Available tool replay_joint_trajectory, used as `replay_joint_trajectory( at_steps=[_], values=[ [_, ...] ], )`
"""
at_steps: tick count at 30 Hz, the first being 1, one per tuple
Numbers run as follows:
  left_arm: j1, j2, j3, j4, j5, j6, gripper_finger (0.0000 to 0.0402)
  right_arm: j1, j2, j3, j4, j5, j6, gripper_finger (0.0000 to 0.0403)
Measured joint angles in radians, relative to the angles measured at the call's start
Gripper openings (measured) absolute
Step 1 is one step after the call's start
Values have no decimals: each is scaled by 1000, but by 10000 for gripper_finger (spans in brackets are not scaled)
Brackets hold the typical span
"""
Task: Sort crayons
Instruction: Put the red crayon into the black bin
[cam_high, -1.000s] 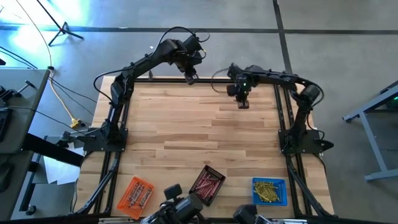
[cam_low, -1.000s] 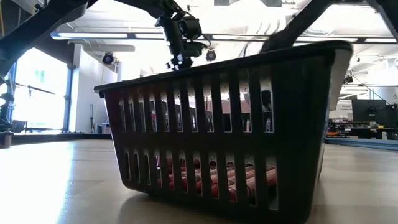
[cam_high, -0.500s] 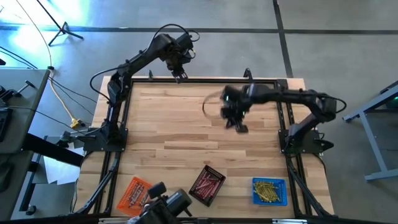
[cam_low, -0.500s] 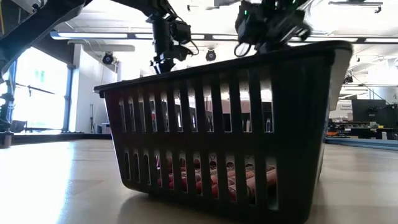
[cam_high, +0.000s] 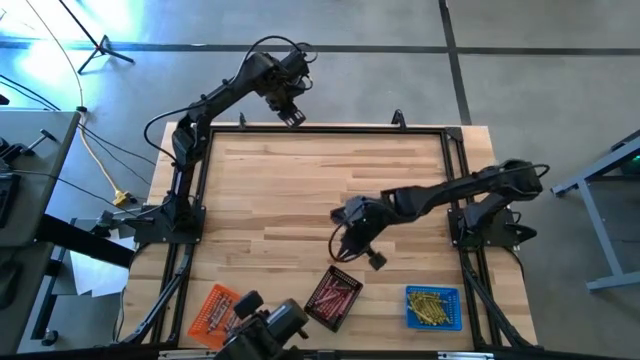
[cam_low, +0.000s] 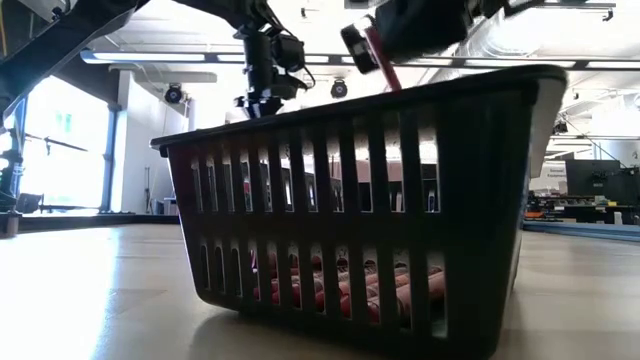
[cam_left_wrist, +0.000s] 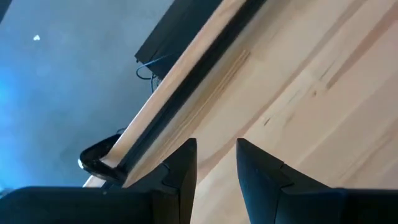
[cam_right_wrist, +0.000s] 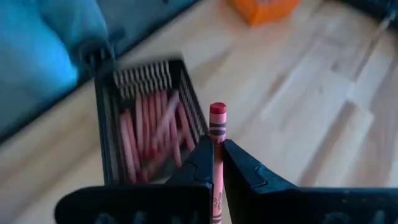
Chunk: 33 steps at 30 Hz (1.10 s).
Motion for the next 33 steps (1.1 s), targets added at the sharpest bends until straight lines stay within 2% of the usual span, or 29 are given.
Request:
replay_joint_trajectory(
  at_steps=[3, 13, 17, 24, 33],
  values=[
    [-6, 0, 0, 22, 0, -56, 101, 40, 28, -15, 133, -18, 93, 1],
    [-35, 0, 0, 16, 1, -212, 101, 246, 183, -36, 365, -50, 236, 3],
    [-62, 0, 0, -3, 0, -293, 101, 292, 209, -36, 407, 28, 269, 3],
    [-140, 2, 0, -95, 9, -374, 101, 288, 210, -36, 485, 183, 344, 3],
    [-266, -4, 1, -139, 9, -313, 101, 288, 210, -34, 409, 224, 393, 5]
  ],
)
